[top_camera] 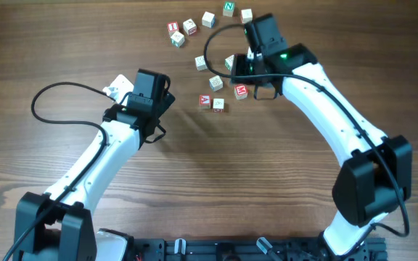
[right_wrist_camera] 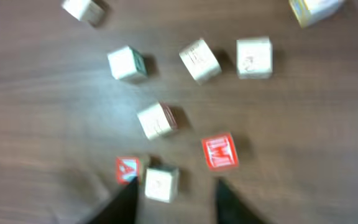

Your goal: Form a horizontal line

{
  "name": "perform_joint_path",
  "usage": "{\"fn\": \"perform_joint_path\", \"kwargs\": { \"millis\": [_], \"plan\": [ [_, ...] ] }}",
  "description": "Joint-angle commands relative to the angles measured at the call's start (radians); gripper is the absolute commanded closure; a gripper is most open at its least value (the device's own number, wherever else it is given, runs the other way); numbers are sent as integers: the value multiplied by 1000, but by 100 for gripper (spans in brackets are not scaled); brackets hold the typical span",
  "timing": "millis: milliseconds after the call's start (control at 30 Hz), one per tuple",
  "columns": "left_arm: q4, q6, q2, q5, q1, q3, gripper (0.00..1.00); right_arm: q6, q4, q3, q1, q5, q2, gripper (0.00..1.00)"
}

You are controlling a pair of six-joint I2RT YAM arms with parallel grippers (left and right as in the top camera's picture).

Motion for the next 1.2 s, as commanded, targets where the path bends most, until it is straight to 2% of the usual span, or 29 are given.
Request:
{"fn": "perform_joint_path", "kwargs": {
  "millis": [0,233,767,1167],
  "plan": [
    [-1,2,-2,26,11,-5,0,-49,42,-3,5,-81,84,79],
    [0,2,-2,26,11,-5,0,-94,135,-3,42,-137,235,89],
    [0,2,-2,22,11,-5,0,-95,214,-3,50,-105,338,90],
    [0,2,-2,17,11,-5,0,-93,401,3,49,-77,345,91]
  ]
}}
